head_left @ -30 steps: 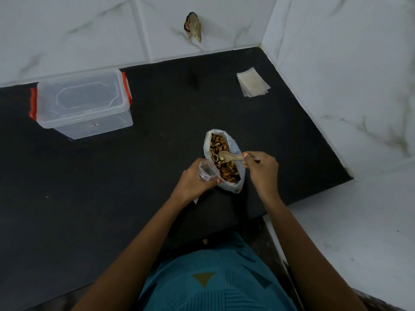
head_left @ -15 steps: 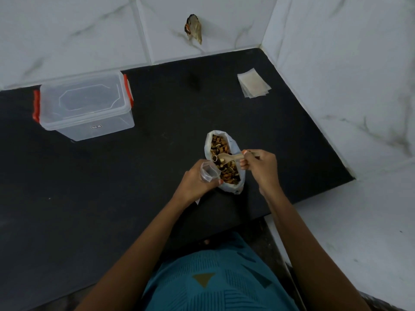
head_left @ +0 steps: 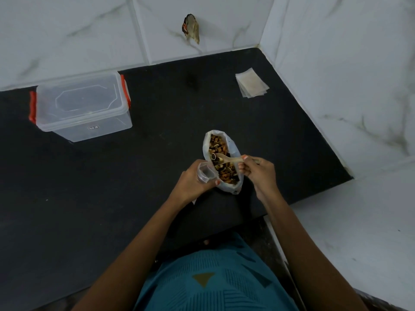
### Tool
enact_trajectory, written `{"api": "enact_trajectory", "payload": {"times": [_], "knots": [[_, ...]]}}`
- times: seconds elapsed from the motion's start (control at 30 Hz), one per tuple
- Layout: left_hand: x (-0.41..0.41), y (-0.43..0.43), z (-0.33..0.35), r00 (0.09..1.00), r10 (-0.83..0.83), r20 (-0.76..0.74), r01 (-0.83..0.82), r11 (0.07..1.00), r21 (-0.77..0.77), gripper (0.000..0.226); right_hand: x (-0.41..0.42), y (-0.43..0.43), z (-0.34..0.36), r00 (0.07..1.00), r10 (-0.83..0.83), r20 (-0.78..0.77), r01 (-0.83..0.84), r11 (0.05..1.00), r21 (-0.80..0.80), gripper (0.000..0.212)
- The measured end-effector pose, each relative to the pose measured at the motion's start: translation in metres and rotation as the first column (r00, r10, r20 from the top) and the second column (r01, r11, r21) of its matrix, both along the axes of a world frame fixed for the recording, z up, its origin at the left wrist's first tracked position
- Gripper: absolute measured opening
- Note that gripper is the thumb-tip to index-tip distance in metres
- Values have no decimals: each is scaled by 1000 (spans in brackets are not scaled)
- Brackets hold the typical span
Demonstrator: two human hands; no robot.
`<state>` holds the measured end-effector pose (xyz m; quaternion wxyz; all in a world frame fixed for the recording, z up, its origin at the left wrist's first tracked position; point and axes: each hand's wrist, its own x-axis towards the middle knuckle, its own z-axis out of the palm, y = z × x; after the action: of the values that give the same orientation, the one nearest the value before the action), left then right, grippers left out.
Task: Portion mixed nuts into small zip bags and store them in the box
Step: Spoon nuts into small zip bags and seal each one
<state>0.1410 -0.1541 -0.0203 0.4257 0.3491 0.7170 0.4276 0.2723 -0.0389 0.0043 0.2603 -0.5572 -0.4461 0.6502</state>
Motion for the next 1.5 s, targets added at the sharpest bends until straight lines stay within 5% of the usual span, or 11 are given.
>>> {"api": "enact_trajectory", "payload": {"times": [0.37, 0.83, 1.1, 1.33, 1.5], "knots": [[-2, -5, 4, 1000, 12, -15, -12, 999, -38, 40, 7, 6, 5, 996, 9, 87, -24, 984, 176, 10], [0, -3, 6, 975, 215, -56, -204, 966, 158, 55, 20, 3, 29, 996, -22, -83, 25, 999, 43, 9], [4, 3, 11, 969, 239, -64, -218, 946, 239, 59, 18, -20, 76, 980, 171, -98, -149, 968, 202, 12], [13, 5, 19, 962, 272, -38, -245, 911, 332, 54, 3, -41, 73, 947, 272, 173, -322, 759, 566, 8], [17, 2, 24, 960, 279, -29, -251, 900, 357, 50, -2, -52, 68, 834, 390, 390, -518, 312, 797, 22]]}}
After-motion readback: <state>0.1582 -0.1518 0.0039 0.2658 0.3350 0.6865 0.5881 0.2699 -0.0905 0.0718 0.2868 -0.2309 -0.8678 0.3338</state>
